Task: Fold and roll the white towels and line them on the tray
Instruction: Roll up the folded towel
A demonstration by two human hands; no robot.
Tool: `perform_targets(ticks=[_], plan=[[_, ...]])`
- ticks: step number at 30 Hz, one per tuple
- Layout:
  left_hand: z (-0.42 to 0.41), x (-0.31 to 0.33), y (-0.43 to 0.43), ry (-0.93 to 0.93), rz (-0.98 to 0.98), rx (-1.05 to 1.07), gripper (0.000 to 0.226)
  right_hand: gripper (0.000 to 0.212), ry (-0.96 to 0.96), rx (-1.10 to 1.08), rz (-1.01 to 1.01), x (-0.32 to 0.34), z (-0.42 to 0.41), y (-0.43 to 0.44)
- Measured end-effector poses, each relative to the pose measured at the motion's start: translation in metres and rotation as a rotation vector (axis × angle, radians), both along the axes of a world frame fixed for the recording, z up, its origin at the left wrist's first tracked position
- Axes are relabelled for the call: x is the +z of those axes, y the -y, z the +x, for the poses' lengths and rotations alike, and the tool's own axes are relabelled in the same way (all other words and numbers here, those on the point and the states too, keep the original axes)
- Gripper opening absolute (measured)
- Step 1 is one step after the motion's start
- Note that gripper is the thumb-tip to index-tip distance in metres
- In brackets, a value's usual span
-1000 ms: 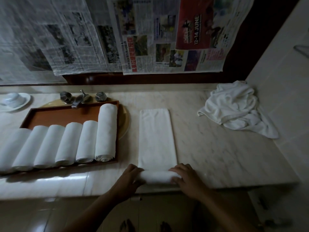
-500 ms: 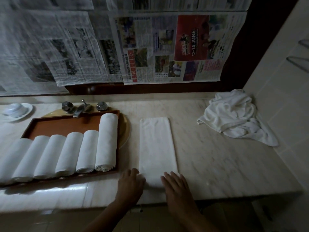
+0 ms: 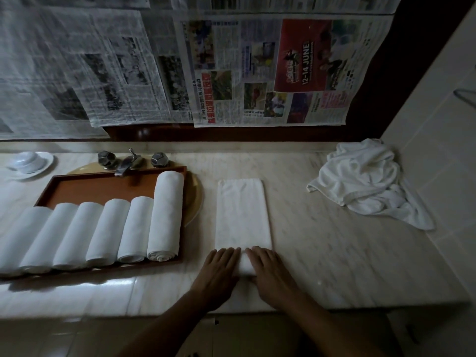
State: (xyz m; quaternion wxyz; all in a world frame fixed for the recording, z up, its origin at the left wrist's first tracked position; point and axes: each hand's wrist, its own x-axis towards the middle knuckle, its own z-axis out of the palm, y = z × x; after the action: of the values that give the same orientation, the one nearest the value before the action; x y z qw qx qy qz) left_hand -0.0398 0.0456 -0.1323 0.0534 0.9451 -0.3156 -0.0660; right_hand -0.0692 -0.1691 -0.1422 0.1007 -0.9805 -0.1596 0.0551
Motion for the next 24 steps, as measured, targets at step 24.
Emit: perform_targets(ticks=[24], plan=[[-0.01, 0.019, -0.039, -0.475, -0.509, 0.338, 0.053, 0.087, -0.32, -0.235, 0.377, 0.028, -0.012, 0.034]])
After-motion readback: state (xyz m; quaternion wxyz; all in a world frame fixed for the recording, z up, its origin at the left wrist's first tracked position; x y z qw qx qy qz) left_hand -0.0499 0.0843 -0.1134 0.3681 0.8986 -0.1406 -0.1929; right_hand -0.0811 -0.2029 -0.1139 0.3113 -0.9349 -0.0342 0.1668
